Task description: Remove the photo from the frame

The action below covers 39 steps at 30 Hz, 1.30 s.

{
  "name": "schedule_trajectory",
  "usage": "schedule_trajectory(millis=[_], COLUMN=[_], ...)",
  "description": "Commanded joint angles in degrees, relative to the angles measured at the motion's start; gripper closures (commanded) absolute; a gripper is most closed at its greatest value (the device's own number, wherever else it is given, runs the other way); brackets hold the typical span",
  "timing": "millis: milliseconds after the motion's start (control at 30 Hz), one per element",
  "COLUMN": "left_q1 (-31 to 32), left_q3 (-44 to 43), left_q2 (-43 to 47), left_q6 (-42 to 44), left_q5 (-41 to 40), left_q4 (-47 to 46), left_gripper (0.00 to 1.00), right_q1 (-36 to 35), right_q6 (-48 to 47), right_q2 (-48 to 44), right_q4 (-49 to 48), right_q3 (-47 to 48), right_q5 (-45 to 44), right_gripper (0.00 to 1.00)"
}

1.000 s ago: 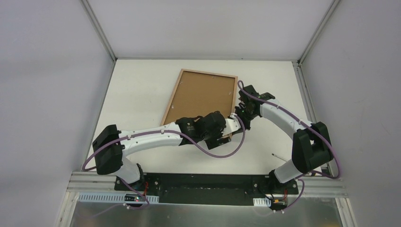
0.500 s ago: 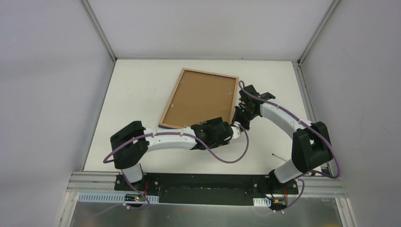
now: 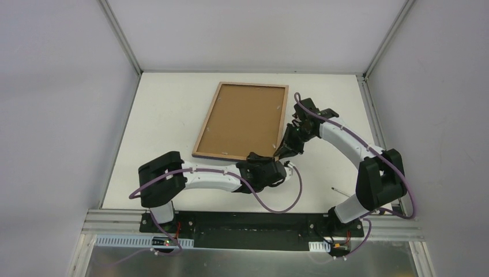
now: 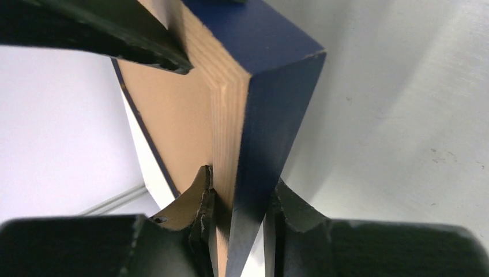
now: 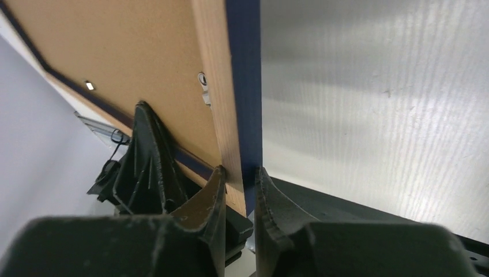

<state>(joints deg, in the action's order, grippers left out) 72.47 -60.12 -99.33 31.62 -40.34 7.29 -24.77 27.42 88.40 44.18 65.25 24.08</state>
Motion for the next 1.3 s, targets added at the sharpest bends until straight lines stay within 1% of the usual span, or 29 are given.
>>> schedule_trajectory(millis=[0,33,100,133,167,200,267,300,333,367,500,600,667,767,833,900,933,1033,1100,1133,1267], left_q1=[-0.05,0.03,0.25,0.37,0.39,0.42,0.39,0.46,0.48,0.48,0.9,0.92,1.01,1.11,1.26,1.36,1.47,1.53,1.55,1.58,1.64], left_q3=[-0.53,-0.53,-0.65,-0.62,-0.64,-0.62,-0.61,-0.61,-0.7,-0.7,-0.83,-1.13,-1.27,-1.1,-0.93,-0.68,-0.6,-0.28,-0.3,-0.33,-0.7], left_q2=[2.59,2.75,3.09,3.31,3.59,3.88,4.54,4.84,5.27,5.53,6.69,7.31,7.62,8.17,8.61,9.03,9.23,9.54,9.6,9.55,10.12], left_q6=[-8.66,-9.25,-9.94,-10.18,-10.49,-10.74,-11.31,-11.53,-11.91,-12.26,-12.83,-13.2,-13.69,-14.63,-15.03,-15.59,-15.9,-16.95,-17.74,-18.18,-21.5], left_q5=[-2.85,-2.83,-3.04,-3.15,-3.21,-3.23,-3.13,-3.09,-2.99,-2.83,-2.69,-2.2,-1.69,-1.42,-1.36,-1.18,-1.16,-0.82,-0.32,-0.12,2.13], left_q4=[-5.52,-5.12,-4.42,-4.21,-4.01,-3.72,-3.41,-3.08,-2.71,-2.31,-0.8,0.14,0.95,1.61,1.89,2.27,2.39,2.89,3.49,3.85,5.81], left_gripper=[0.96,1.0,1.0,1.0,1.0,1.0,1.0,1.0,1.0,1.0,1.0,1.0,1.0,1.0,1.0,1.0,1.0,1.0,1.0,0.96,0.73], right_q1=[2.56,3.33,4.87,5.81,6.99,8.01,10.47,11.92,13.2,14.1,14.53,13.62,12.88,12.32,12.11,11.69,11.27,9.83,9.35,9.36,9.39], right_q6=[3.48,3.78,4.33,4.66,5.01,5.34,7.03,9.08,10.5,11.61,14.01,14.67,15.1,19.06,21.75,24.46,25.34,26.28,27.05,27.38,27.79], right_q2=[-1.37,-1.5,-1.53,-1.6,-1.73,-1.78,-1.78,-1.37,-0.23,1.12,9.03,15.98,19.73,22.7,23.29,23.48,23.4,22.63,21.81,21.36,20.14], right_q4=[0.07,-0.44,-1.52,-2.0,-2.48,-3.18,-5.51,-7.72,-9.9,-12.06,-21.25,-24.34,-24.85,-29.94,-33.63,-37.13,-38.58,-40.94,-41.88,-41.96,-42.32], right_q3=[1.36,1.25,1.09,0.99,0.98,0.89,0.45,-0.07,-0.32,-0.07,3.68,9.72,13.59,15.25,14.82,13.89,13.59,13.03,12.25,11.74,9.93], right_q5=[9.67,10.2,11.9,12.49,13.26,13.82,14.74,15.56,16.45,17.23,19.04,20.53,20.58,20.49,20.16,21.01,21.46,21.48,20.82,20.46,20.14], right_gripper=[0.79,0.77,0.74,0.69,0.61,0.49,0.23,0.14,0.07,0.02,0.01,0.01,0.03,0.11,0.22,0.29,0.34,0.41,0.51,0.57,0.88])
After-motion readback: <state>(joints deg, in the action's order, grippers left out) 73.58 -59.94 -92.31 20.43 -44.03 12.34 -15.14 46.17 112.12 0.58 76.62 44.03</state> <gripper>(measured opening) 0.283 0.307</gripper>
